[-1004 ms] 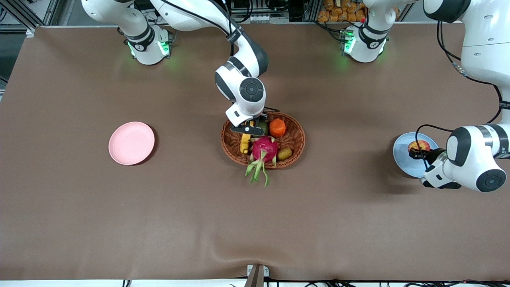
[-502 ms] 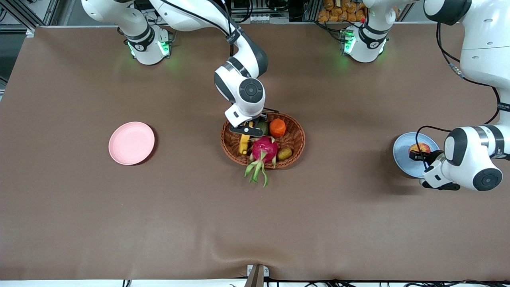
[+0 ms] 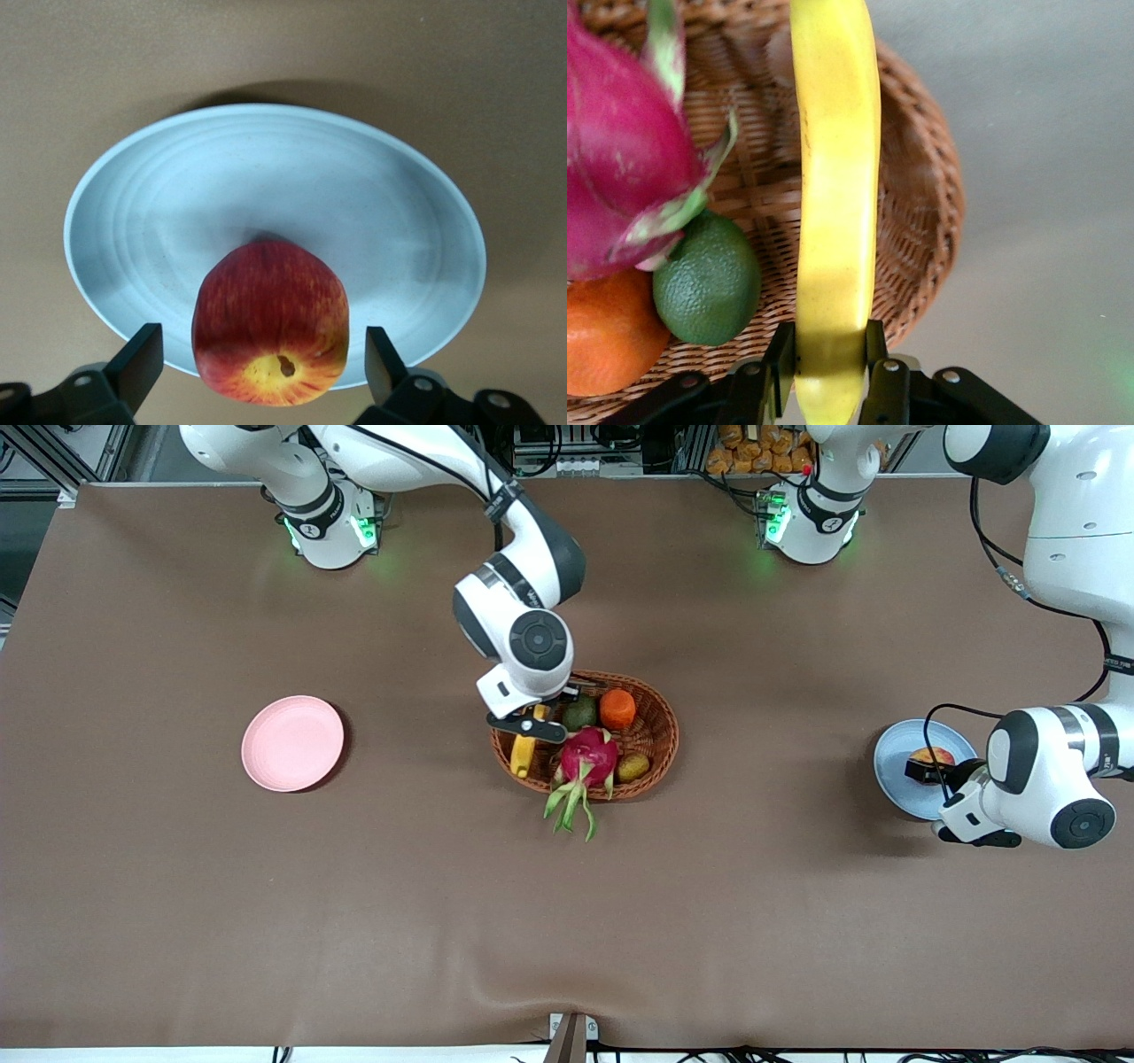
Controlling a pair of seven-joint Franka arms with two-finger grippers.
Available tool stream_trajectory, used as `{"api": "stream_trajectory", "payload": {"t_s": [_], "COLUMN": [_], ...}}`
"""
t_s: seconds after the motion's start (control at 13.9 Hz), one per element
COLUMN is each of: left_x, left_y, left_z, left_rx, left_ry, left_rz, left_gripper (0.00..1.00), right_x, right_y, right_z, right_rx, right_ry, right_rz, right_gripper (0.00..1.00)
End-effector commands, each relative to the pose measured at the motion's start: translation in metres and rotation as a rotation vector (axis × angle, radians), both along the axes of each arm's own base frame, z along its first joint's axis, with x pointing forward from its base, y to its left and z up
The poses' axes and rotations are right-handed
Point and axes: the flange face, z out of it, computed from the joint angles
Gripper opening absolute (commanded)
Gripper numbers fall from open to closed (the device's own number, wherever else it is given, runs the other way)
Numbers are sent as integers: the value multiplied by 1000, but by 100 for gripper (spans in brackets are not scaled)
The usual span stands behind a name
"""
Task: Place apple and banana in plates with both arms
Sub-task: 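Lower the apple onto the blue plate while the right gripper grasps the banana, then carry the yellow banana with the right gripper toward the pink plate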
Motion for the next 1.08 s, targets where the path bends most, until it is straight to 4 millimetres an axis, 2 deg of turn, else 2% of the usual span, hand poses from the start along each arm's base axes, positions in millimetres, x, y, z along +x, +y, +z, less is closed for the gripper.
{"api": "stream_trajectory", "payload": {"t_s": [0.0, 0.14, 0.22, 0.36, 0.43, 0.57, 0.65, 0.79, 1.0], "left_x": [5, 14, 20, 27, 34, 41, 42, 44, 46], "left_y": [-11, -31, -38, -59, -68, -67, -68, -84, -90], "left_z": [20, 50, 64, 95, 112, 138, 144, 156, 168], "left_rx": [9, 16, 15, 29, 33, 26, 21, 11, -4], "left_ry": [-15, -63, -91, -141, -174, -221, -230, -254, -276], "left_rz": [-36, -57, -66, -103, -119, -127, -128, -149, -156], "left_gripper": [100, 100, 100, 100, 100, 100, 100, 100, 100], "right_x": [24, 38, 45, 70, 81, 105, 110, 111, 103], "right_y": [-43, -74, -91, -138, -163, -225, -242, -263, -280], "right_z": [38, 57, 60, 65, 64, 57, 51, 43, 29], "right_rx": [28, 36, 26, 21, 25, 18, -7, -52, -95], "right_ry": [39, 67, 87, 116, 137, 152, 158, 168, 219], "right_rz": [-26, -11, -25, -53, -50, -56, -59, -63, -68], "right_gripper": [5, 5, 5, 5, 5, 5, 5, 5, 5]}}
